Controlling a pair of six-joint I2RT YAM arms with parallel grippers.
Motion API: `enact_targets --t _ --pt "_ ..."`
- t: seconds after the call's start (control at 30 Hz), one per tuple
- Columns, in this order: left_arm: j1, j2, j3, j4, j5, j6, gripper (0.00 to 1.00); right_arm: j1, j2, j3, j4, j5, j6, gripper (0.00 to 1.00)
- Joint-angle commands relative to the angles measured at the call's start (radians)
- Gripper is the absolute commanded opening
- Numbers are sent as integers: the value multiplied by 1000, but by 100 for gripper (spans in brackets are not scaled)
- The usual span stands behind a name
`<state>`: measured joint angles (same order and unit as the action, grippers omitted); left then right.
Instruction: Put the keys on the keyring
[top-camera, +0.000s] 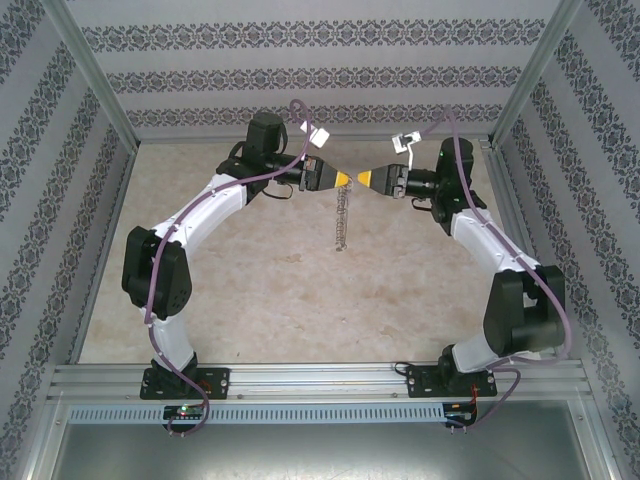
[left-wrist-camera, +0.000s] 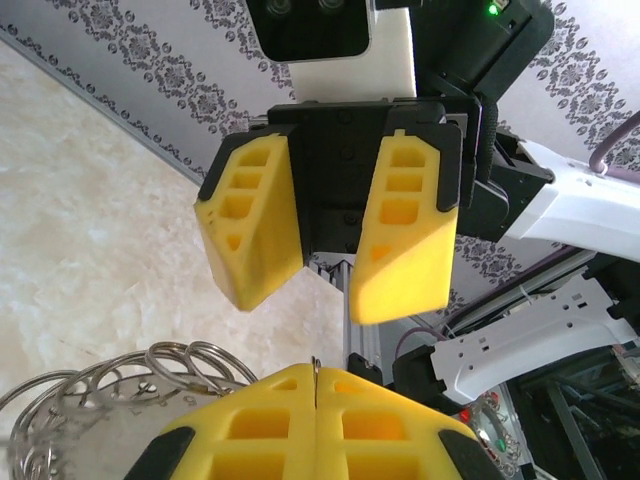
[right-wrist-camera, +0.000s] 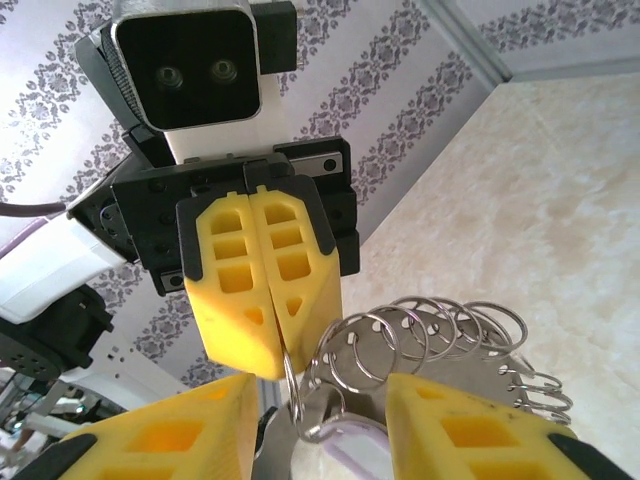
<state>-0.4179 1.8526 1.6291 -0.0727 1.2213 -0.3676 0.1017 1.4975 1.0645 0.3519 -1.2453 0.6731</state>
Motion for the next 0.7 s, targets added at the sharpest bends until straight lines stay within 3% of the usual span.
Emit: enact_targets --t 0.0,0.13,0.33,0.5,0.67 --pt "-9 -23 -4 110 36 -53 0 -7 -45 -43 39 24 -26 41" --pt "-9 -29 -8 155 35 -92 0 -3 -82 -96 40 71 -40 42" --pt "-8 -32 -25 269 32 -185 0 14 -212 -208 11 268 -126 46" --pt "-9 -30 -28 314 35 -224 0 55 -334 -279 -72 511 -275 54" --pt "-9 -29 -30 340 40 -247 0 162 -391 -298 -132 741 -394 56"
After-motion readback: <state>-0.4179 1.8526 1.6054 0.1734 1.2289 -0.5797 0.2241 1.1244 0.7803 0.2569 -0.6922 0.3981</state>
